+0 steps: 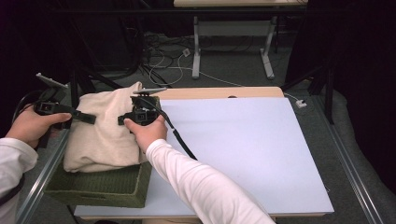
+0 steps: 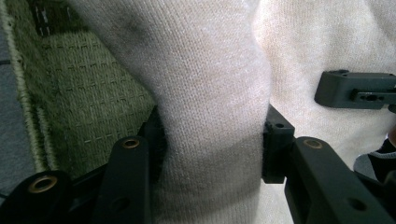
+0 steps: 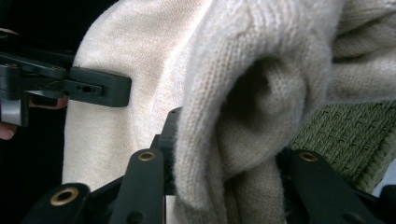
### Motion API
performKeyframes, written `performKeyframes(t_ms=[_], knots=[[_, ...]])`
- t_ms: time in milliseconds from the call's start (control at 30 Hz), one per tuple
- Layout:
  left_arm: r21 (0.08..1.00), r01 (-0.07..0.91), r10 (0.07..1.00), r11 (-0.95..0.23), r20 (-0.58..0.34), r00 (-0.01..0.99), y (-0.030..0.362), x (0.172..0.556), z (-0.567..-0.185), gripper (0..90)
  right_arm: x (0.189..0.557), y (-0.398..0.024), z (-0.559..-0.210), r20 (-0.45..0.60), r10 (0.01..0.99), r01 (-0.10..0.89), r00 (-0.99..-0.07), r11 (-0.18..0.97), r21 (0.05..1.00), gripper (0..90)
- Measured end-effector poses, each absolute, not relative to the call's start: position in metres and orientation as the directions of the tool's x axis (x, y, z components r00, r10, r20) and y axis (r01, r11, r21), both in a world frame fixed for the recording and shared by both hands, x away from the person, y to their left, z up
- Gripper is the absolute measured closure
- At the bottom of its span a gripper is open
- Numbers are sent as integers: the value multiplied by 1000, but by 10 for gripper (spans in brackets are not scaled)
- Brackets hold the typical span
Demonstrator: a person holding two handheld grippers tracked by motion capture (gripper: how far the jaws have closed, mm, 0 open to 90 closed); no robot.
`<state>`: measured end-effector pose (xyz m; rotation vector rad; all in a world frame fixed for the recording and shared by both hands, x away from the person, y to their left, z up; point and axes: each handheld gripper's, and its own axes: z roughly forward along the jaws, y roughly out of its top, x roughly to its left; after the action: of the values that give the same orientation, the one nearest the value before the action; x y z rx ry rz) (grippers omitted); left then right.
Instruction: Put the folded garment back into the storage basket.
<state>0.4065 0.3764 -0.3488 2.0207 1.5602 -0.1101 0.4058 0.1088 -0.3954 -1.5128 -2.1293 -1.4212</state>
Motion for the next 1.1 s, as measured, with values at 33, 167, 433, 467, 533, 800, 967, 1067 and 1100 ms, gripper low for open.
performKeyframes(t_ms=[33,167,433,467,533,800,967,1067,1100], knots=[[387,910,862,-150,-400,312,377,407,-350,570,406,109,-397,602,644,805,-473,37,593,619],[379,914,859,-147,-409,308,379,406,-355,570,405,113,-401,596,650,808,-471,46,588,619],[374,917,860,-140,-413,300,381,405,-361,570,405,115,-405,595,652,811,-471,54,583,619],[374,916,860,-143,-412,302,382,405,-362,570,405,116,-408,593,653,810,-471,52,585,619],[369,919,861,-141,-412,298,382,405,-364,570,405,116,-409,592,654,811,-471,56,583,618],[355,922,864,-156,-404,302,381,407,-371,570,405,117,-417,600,652,820,-464,59,570,619],[358,919,865,-167,-394,310,380,408,-372,570,405,118,-418,598,657,823,-458,59,565,618],[352,922,869,-162,-392,302,380,408,-374,570,404,118,-422,600,655,823,-460,60,565,618],[347,923,869,-168,-389,305,380,409,-375,570,404,119,-424,598,658,824,-457,60,564,618]])
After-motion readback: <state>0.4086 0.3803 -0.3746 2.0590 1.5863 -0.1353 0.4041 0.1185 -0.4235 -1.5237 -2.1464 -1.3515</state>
